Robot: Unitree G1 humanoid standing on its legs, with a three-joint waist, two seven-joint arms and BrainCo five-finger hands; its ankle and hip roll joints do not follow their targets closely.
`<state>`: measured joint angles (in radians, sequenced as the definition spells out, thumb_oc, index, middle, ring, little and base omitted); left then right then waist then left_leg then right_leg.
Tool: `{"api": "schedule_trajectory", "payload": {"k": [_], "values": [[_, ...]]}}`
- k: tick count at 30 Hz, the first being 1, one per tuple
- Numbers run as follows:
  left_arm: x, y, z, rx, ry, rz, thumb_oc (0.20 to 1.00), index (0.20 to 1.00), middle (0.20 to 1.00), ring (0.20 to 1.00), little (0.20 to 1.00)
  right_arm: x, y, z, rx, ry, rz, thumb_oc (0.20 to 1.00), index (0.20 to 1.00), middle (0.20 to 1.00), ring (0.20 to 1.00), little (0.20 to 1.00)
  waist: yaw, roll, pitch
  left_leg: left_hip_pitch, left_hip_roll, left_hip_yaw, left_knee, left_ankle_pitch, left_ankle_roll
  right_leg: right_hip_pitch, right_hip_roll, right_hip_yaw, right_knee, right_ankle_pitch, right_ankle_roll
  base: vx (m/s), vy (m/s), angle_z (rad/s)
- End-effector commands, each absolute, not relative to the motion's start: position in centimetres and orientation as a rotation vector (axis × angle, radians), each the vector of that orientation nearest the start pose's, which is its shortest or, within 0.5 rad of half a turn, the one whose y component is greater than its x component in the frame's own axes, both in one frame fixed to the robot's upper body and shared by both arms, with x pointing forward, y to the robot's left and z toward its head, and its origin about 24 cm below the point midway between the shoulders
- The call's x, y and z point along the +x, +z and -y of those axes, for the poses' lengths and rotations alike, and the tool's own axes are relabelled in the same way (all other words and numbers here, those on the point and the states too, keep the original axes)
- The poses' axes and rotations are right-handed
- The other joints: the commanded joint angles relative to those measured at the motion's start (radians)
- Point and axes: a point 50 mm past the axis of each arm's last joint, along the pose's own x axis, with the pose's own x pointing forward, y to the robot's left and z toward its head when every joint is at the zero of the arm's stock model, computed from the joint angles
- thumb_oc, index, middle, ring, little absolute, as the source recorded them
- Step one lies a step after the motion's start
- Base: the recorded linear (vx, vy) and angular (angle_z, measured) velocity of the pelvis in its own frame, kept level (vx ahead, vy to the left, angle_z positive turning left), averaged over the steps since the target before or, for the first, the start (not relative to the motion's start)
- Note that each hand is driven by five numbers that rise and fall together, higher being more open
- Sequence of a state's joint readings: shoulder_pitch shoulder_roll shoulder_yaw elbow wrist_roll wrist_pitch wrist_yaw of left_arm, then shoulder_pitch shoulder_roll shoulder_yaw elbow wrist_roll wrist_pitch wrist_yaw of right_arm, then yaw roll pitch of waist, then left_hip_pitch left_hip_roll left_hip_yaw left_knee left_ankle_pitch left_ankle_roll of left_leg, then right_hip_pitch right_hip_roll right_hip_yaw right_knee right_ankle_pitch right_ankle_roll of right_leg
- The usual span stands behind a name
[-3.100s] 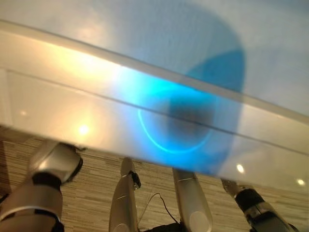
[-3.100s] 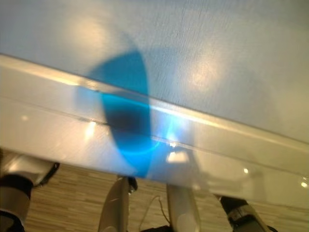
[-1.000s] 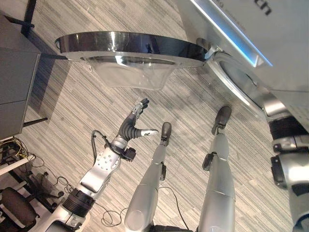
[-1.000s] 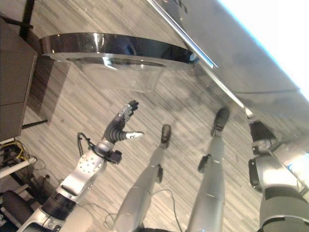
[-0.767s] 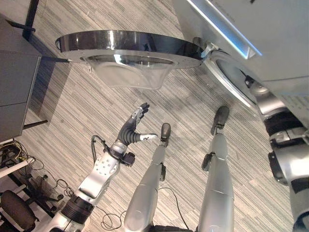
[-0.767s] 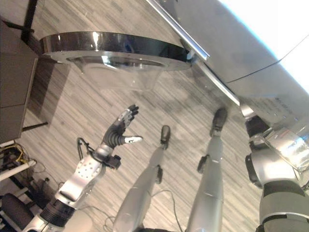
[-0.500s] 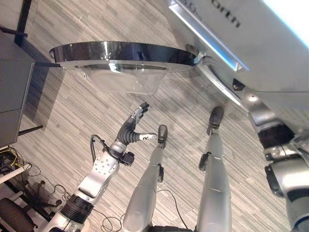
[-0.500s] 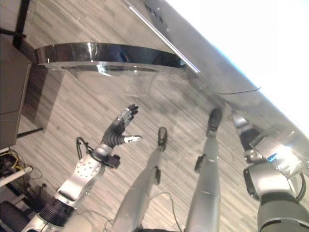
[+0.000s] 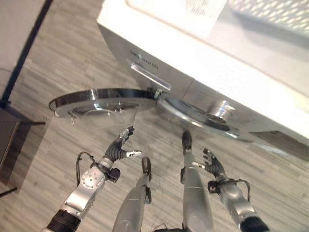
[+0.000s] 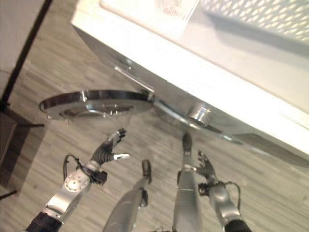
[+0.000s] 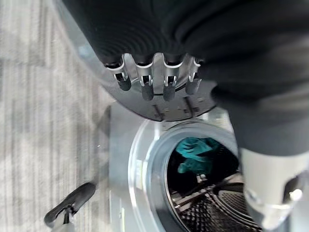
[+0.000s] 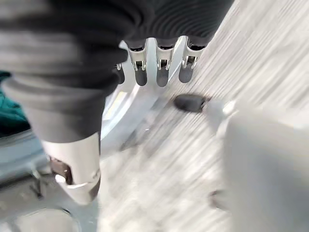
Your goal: Grab the laundry basket,head to the washer,open it,put in the laundry and shut it.
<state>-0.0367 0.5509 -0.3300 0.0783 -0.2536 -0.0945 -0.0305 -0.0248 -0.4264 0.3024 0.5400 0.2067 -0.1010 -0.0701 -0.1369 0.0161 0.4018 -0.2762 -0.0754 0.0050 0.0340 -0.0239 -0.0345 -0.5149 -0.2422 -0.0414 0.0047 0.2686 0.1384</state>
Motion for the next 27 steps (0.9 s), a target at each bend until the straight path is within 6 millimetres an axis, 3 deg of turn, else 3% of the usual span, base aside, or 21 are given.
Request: {"api": "schedule_trajectory", "payload": {"k": [1, 2, 5, 6, 7, 8, 13, 16, 18, 20, 21, 22, 24, 26, 27], "values": [[22.9, 1.2, -20.1, 0.411, -0.302, -0.170, 1.000, 1.000, 1.000, 1.000, 1.000, 22.0, -7.7, 20.5, -0.439, 0.187, -0.571, 1.000, 1.000, 1.000, 1.000, 1.000, 0.034, 0.043, -0.029, 0.064, 0.024, 0.056, 0.028, -0.075, 0.068, 0.068, -0.020, -0.114, 0.274, -0.204, 0.039, -0.14, 0.169, -0.14], [22.9, 1.2, -20.1, 0.411, -0.302, -0.169, 1.000, 1.000, 1.000, 1.000, 1.000, 22.0, -7.7, 20.4, -0.439, 0.187, -0.571, 1.000, 1.000, 1.000, 1.000, 1.000, 0.034, 0.041, -0.026, 0.067, 0.024, 0.057, 0.027, -0.076, 0.068, 0.068, -0.021, -0.113, 0.279, -0.208, 0.039, -0.12, 0.148, -0.36], [21.8, -1.5, -21.8, 0.448, -0.251, -0.307, 1.000, 1.000, 1.000, 1.000, 1.000, 20.5, -9.8, 20.4, -0.540, 0.247, -0.683, 1.000, 1.000, 1.000, 1.000, 1.000, 0.085, 0.062, -0.094, 0.076, 0.056, 0.089, 0.010, -0.026, 0.081, 0.166, 0.032, -0.162, 0.465, -0.308, 0.011, -0.08, 0.039, -0.78], [20.8, -2.9, -22.7, 0.449, -0.217, -0.380, 1.000, 1.000, 1.000, 1.000, 1.000, 19.1, -11.1, 20.6, -0.571, 0.260, -0.762, 1.000, 1.000, 1.000, 1.000, 1.000, 0.122, 0.055, -0.154, 0.086, 0.063, 0.108, -0.007, -0.004, 0.075, 0.280, 0.064, -0.176, 0.431, -0.359, 0.003, -0.05, -0.047, -0.92], [20.8, -2.9, -22.7, 0.450, -0.217, -0.381, 1.000, 1.000, 1.000, 1.000, 1.000, 19.1, -11.2, 20.5, -0.571, 0.260, -0.762, 1.000, 1.000, 1.000, 1.000, 1.000, 0.122, 0.055, -0.152, 0.090, 0.064, 0.108, -0.009, -0.004, 0.075, 0.285, 0.065, -0.177, 0.427, -0.358, 0.003, -0.16, -0.239, -1.32], [19.2, -4.7, -23.7, 0.411, -0.136, -0.468, 1.000, 1.000, 1.000, 1.000, 1.000, 18.6, -11.9, 20.6, -0.682, 0.302, -0.795, 1.000, 1.000, 1.000, 1.000, 1.000, 0.193, 0.019, -0.231, 0.070, 0.064, 0.151, -0.025, 0.033, 0.052, 0.466, 0.101, -0.222, 0.196, -0.392, 0.011, -0.14, -0.194, -0.89], [18.9, -5.7, -24.4, 0.423, -0.052, -0.507, 1.000, 1.000, 1.000, 1.000, 1.000, 19.2, -11.7, 21.0, -0.720, 0.283, -0.799, 1.000, 1.000, 1.000, 1.000, 1.000, 0.234, 0.002, -0.275, 0.051, 0.082, 0.183, -0.037, 0.080, 0.025, 0.534, 0.142, -0.185, 0.034, -0.397, -0.013, -0.16, -0.169, -0.49], [19.3, -5.4, -24.8, 0.475, -0.024, -0.503, 1.000, 1.000, 1.000, 1.000, 1.000, 19.2, -11.5, 21.8, -0.733, 0.258, -0.798, 1.000, 1.000, 1.000, 1.000, 1.000, 0.237, -0.004, -0.281, 0.040, 0.092, 0.167, 0.004, 0.092, 0.005, 0.562, 0.150, -0.180, 0.005, -0.403, -0.032, -0.12, -0.091, 0.01], [19.9, -5.0, -25.5, 0.517, 0.035, -0.481, 1.000, 1.000, 1.000, 1.000, 1.000, 19.2, -11.3, 22.7, -0.716, 0.216, -0.811, 1.000, 1.000, 1.000, 1.000, 1.000, 0.248, -0.009, -0.271, 0.016, 0.092, 0.083, 0.065, 0.095, -0.020, 0.559, 0.144, -0.169, 0.003, -0.397, -0.043, -0.13, -0.016, 0.03], [20.5, -4.4, -26.2, 0.554, 0.102, -0.454, 1.000, 1.000, 1.000, 1.000, 1.000, 18.6, -11.7, 23.1, -0.690, 0.195, -0.848, 1.000, 1.000, 1.000, 1.000, 1.000, 0.264, -0.015, -0.262, 0.011, 0.076, -0.044, 0.103, 0.084, -0.041, 0.555, 0.130, -0.147, 0.012, -0.401, -0.049, -0.07, 0.043, -0.24], [20.8, -3.7, -26.8, 0.562, 0.148, -0.420, 1.000, 1.000, 1.000, 1.000, 1.000, 18.2, -11.9, 23.2, -0.680, 0.197, -0.864, 1.000, 1.000, 1.000, 1.000, 1.000, 0.268, -0.019, -0.267, 0.017, 0.089, -0.097, 0.101, 0.068, -0.045, 0.553, 0.124, -0.131, 0.015, -0.409, -0.049, -0.02, 0.047, -0.39], [20.8, -3.6, -26.8, 0.562, 0.149, -0.420, 1.000, 1.000, 1.000, 1.000, 1.000, 18.3, -11.9, 23.2, -0.680, 0.197, -0.864, 1.000, 1.000, 1.000, 1.000, 1.000, 0.267, -0.018, -0.268, 0.015, 0.090, -0.098, 0.099, 0.073, -0.045, 0.551, 0.126, -0.132, 0.014, -0.406, -0.049, 0.01, 0.152, -0.44], [21.2, -1.3, -29.6, 0.568, 0.328, -0.328, 1.000, 1.000, 1.000, 1.000, 1.000, 17.0, -12.3, 23.7, -0.658, 0.174, -0.897, 1.000, 1.000, 1.000, 1.000, 1.000, 0.229, -0.021, -0.307, 0.076, 0.227, -0.103, 0.057, 0.109, -0.059, 0.549, 0.088, -0.112, 0.019, -0.411, -0.034, 0.09, 0.269, -0.42], [21.3, -0.8, -30.6, 0.580, 0.380, -0.315, 1.000, 1.000, 1.000, 1.000, 1.000, 16.6, -12.4, 23.8, -0.652, 0.165, -0.905, 1.000, 1.000, 1.000, 1.000, 1.000, 0.216, -0.012, -0.316, 0.099, 0.255, -0.092, 0.033, 0.132, -0.069, 0.555, 0.086, -0.113, 0.014, -0.410, -0.029, 0.12, 0.184, -0.18], [22.0, 0.8, -32.5, 0.602, 0.473, -0.273, 1.000, 1.000, 1.000, 1.000, 1.000, 15.6, -12.6, 24.4, -0.643, 0.148, -0.924, 1.000, 1.000, 1.000, 1.000, 1.000, 0.185, 0.014, -0.341, 0.127, 0.285, -0.059, -0.015, 0.141, -0.086, 0.570, 0.089, -0.113, 0.000, -0.413, -0.015, 0.10, 0.119, -0.08]]}}
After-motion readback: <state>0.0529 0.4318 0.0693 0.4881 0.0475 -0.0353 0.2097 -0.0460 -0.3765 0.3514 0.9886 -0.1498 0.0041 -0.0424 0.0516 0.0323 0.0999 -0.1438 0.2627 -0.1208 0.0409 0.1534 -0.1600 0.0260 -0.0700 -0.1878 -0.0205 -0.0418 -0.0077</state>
